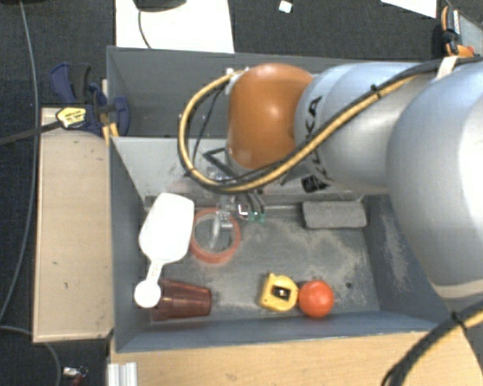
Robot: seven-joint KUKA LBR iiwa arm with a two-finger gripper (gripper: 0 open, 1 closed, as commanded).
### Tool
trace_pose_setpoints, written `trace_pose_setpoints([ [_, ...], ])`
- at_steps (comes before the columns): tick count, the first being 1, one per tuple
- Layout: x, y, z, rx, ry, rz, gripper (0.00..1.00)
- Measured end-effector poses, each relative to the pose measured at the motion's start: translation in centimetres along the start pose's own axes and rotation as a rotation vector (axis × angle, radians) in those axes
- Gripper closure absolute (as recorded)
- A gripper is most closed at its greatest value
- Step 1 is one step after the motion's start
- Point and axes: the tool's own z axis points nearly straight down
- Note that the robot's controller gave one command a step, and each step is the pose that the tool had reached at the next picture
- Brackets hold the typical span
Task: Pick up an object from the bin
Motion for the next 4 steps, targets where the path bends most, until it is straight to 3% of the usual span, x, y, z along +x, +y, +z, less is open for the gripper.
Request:
trace_pose_setpoints([
  [1, 0.0, 0.0, 0.0, 0.000, 0.000, 0.000, 0.00],
  [2, 1.9, 0.5, 2.2, -0.002, -0.009, -0.014, 0.00],
  [3, 1.0, 5.4, 2.8, -0.003, -0.017, -0.275, 0.00],
  [4, 2.6, 6.4, 7.5, 0.001, 0.006, -0.185, 0.00],
])
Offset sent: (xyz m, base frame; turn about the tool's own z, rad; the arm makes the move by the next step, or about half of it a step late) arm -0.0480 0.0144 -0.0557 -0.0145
